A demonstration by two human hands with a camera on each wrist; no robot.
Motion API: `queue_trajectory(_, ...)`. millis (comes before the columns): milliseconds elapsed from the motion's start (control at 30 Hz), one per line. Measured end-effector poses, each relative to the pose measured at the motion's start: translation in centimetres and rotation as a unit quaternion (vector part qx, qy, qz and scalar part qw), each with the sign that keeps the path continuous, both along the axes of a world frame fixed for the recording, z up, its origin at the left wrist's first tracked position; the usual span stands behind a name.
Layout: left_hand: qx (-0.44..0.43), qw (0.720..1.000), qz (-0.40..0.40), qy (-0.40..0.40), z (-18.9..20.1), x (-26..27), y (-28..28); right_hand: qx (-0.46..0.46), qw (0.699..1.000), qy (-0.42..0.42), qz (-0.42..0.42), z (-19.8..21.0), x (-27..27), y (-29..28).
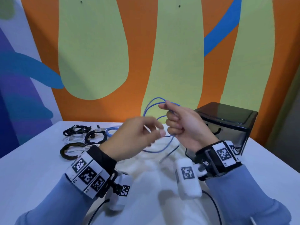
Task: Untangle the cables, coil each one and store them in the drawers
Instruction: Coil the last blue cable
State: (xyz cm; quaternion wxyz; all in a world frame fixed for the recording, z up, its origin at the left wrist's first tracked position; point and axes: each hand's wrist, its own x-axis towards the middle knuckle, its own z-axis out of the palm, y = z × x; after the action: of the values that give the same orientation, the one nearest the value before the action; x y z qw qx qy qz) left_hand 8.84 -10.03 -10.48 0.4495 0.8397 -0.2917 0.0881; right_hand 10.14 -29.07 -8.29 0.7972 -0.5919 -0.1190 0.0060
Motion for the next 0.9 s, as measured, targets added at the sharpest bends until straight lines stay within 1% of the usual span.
queue_trajectory(67,-0.136,0.989,0.036,-0.041,0.4,0.4,0.1,-0.077,0.997,-0.014,-0.012,0.0,-0.2,-0.1)
queue_trajectory(100,-0.180,0.981,0.048,-0.049,0.5,0.6,0.3,-0.107,0.994,-0.019,-0.003,0.0,-0.4,0.0)
queue_trajectory(133,-0.195,0.978,0.060,-0.047,0.7,0.6,0.4,-0.129,0.991,-0.023,0.011,0.1,-0.7,-0.1)
queue_trajectory(233,-0.142,0.986,0.082,-0.030,1.0,0.6,0.5,-0.164,0.985,-0.035,0.040,0.4,-1.0,-0.4)
queue_trajectory(367,-0.114,0.992,0.061,-0.012,1.1,0.5,0.8,-0.186,0.981,-0.042,0.041,0.6,-1.1,-1.0)
queue_trajectory(433,-0.125,0.991,0.040,0.015,1.5,0.4,0.8,-0.196,0.979,-0.044,0.043,0.6,-1.0,-1.2)
queue_trajectory(467,-0.154,0.987,0.041,0.029,1.7,0.5,0.9,-0.197,0.979,-0.042,0.044,0.6,-1.0,-1.2)
queue_trajectory(500,-0.205,0.976,0.061,0.035,2.0,0.7,1.0,-0.194,0.979,-0.038,0.046,0.6,-0.9,-1.4)
queue_trajectory(533,-0.272,0.957,0.097,0.034,2.4,0.9,1.4,-0.184,0.981,-0.032,0.050,0.6,-0.9,-1.6)
queue_trajectory(567,-0.341,0.929,0.144,0.024,2.9,1.3,2.0,-0.160,0.985,-0.024,0.055,0.7,-0.8,-1.9)
queue_trajectory(600,-0.399,0.897,0.192,0.009,3.3,1.6,2.7,-0.120,0.991,-0.016,0.058,0.9,-0.8,-2.3)
queue_trajectory(633,-0.436,0.869,0.234,-0.008,3.5,1.8,3.6,-0.067,0.996,-0.008,0.056,1.1,-0.6,-2.7)
queue_trajectory(667,-0.451,0.851,0.267,-0.021,3.6,2.0,4.6,-0.012,0.999,-0.002,0.052,1.3,-0.5,-3.1)
queue_trajectory(700,-0.445,0.845,0.296,-0.029,3.5,2.3,5.4,0.039,0.998,0.003,0.047,1.4,-0.3,-3.3)
queue_trajectory(733,-0.418,0.852,0.315,-0.029,3.3,2.5,6.0,0.076,0.996,0.004,0.045,1.5,-0.2,-3.4)
queue_trajectory(767,-0.373,0.870,0.322,-0.020,3.0,2.8,6.4,0.096,0.994,0.001,0.043,1.4,-0.1,-3.3)
queue_trajectory(833,-0.265,0.914,0.306,0.006,2.4,3.1,6.3,0.098,0.994,-0.010,0.040,1.3,-0.2,-3.0)
queue_trajectory(867,-0.201,0.932,0.303,0.006,2.2,3.2,6.2,0.091,0.995,-0.016,0.036,1.3,-0.2,-2.8)
queue_trajectory(900,-0.125,0.941,0.313,-0.009,1.9,3.2,6.0,0.081,0.996,-0.019,0.030,1.3,-0.3,-2.6)
